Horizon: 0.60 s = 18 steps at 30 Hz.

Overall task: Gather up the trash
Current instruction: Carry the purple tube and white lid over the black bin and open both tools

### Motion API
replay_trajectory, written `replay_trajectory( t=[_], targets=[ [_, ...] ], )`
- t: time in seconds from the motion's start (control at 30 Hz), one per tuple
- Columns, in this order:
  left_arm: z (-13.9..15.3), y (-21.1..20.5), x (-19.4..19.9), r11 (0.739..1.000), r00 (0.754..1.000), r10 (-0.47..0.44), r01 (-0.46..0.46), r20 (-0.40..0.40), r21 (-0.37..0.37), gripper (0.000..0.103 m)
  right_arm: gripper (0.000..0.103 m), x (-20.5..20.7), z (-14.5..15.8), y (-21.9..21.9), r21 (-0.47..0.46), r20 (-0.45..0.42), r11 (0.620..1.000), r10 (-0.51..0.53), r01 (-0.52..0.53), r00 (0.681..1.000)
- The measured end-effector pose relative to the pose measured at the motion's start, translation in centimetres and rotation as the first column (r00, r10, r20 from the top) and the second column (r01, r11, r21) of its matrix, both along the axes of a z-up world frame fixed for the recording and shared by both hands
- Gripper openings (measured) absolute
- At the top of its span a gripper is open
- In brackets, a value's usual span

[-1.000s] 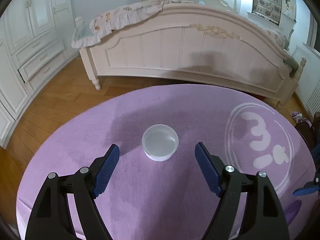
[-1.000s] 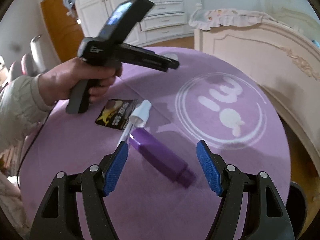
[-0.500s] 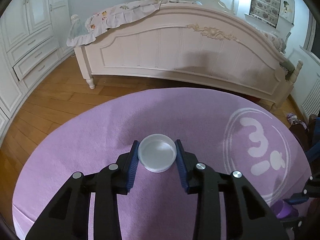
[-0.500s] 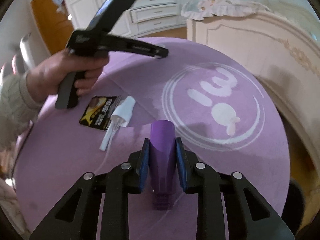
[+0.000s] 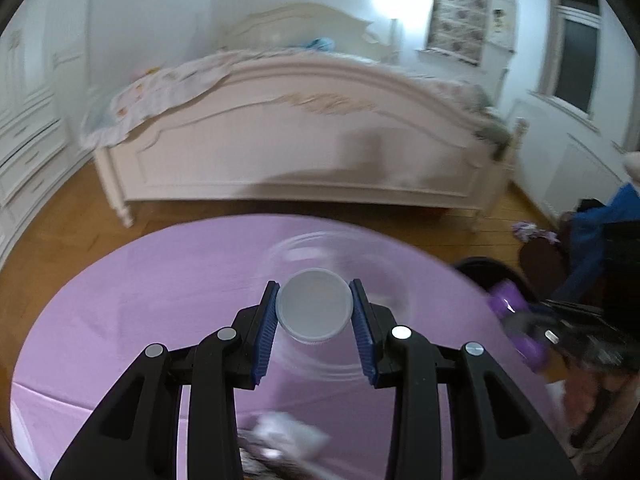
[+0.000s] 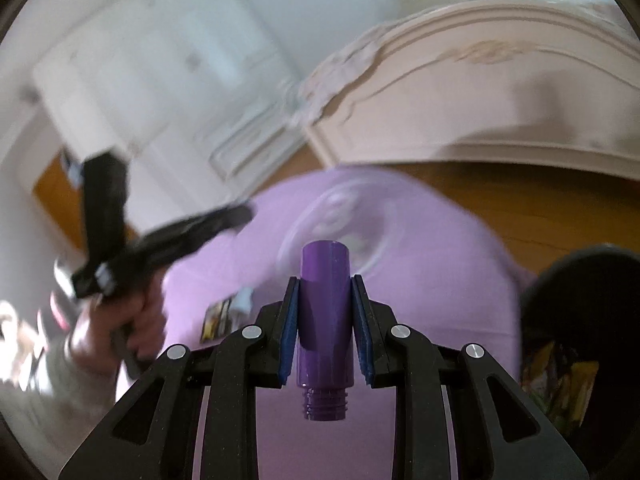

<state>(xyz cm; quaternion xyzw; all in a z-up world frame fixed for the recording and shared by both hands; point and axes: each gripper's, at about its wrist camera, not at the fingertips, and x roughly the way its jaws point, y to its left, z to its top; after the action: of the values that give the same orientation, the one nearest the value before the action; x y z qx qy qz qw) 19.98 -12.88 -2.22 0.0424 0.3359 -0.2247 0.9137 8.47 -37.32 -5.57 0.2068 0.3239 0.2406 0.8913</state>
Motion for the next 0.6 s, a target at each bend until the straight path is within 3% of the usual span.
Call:
replay_trajectory(
  t=[0.17,0.37,0.6],
  targets=[
    [0.7,-5.9,-2.8,0.992,0.992,-0.124,0.124,0.011,-0.013,0.035,0.026,-2.2,-0.2,-6.0,0.079,0.007,0.981,-0.180,0.179,0.984],
    [-0.3,-13.1,-4.5,0.973,0.973,-0.232,0.232,-0.006,-0.021,0.035,0.026,-3.8,-1.4,-12.2,0.118,-0.049,0.909,-0.397,0.400,0.916],
    [-1.8,-19.3,-6.0,0.948,0.948,-0.319,0.319,-0.025,0.005,0.035,0.026,-4.4,-3.4,-15.6,0.145,-0.109,0.849,-0.497,0.508,0.861]
  ],
)
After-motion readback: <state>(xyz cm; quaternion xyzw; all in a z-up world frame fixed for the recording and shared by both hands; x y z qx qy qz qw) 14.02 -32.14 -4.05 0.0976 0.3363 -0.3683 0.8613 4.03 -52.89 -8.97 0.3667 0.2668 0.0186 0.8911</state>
